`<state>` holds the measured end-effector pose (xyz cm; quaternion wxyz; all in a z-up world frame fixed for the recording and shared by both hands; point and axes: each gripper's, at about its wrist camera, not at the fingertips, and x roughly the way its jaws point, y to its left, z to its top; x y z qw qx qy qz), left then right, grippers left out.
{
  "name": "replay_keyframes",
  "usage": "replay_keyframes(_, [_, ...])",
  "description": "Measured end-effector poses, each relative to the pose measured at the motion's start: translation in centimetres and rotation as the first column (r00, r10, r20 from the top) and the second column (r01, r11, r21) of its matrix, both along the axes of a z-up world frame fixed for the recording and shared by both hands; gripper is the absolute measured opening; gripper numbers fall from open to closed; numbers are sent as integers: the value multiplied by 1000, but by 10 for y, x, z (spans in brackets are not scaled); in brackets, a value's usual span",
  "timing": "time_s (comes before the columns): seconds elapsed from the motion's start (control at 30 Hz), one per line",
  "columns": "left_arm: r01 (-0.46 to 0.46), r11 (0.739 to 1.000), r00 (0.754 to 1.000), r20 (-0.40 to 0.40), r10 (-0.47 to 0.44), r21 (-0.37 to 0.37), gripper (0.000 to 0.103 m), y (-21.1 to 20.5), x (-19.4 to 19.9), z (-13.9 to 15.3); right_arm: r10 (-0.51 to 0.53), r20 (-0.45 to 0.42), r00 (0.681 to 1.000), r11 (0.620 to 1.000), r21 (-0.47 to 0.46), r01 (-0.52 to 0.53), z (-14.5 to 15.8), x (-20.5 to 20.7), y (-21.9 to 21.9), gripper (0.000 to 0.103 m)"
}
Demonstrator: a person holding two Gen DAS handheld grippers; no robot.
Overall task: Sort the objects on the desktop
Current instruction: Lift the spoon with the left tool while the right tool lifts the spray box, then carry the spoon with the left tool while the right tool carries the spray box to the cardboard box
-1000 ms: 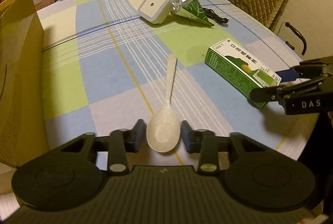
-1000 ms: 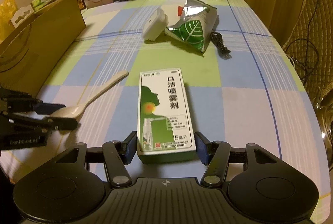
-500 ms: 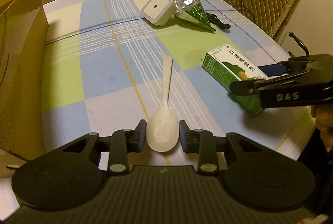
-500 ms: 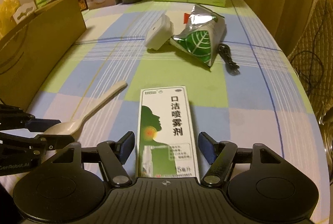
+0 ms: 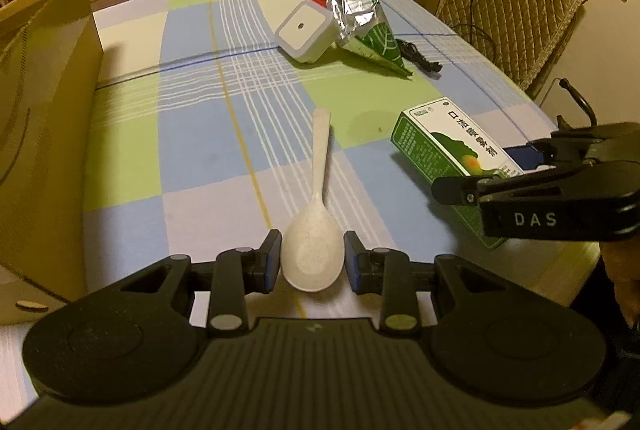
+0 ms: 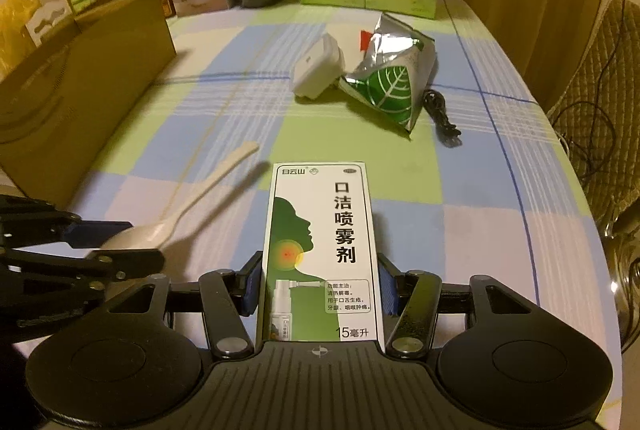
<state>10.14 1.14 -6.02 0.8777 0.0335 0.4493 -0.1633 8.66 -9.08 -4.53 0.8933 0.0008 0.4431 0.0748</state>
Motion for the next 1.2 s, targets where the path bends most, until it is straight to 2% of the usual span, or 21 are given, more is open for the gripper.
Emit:
replay_keyframes(0.33, [-48,999,997,67,49,-18,27,7,-26,45,-4,72,997,999,34,1,46,-29,5,52])
replay_keyframes(0.67, [-108,994,984,143,108,-7,28,29,-61,90,50,148,988,996,67,-60,83,-50,29,52])
replay_keyframes(0.9, [-159,987,971,179,158,-8,27,50,-81,112,97,182,979,990,80,-113,99,-60,50,52])
replay_keyframes(1.2, [-200,980,960,198,198,-9,28,69,-99,124,145,197,970,984,76,-163,107,-67,70,52])
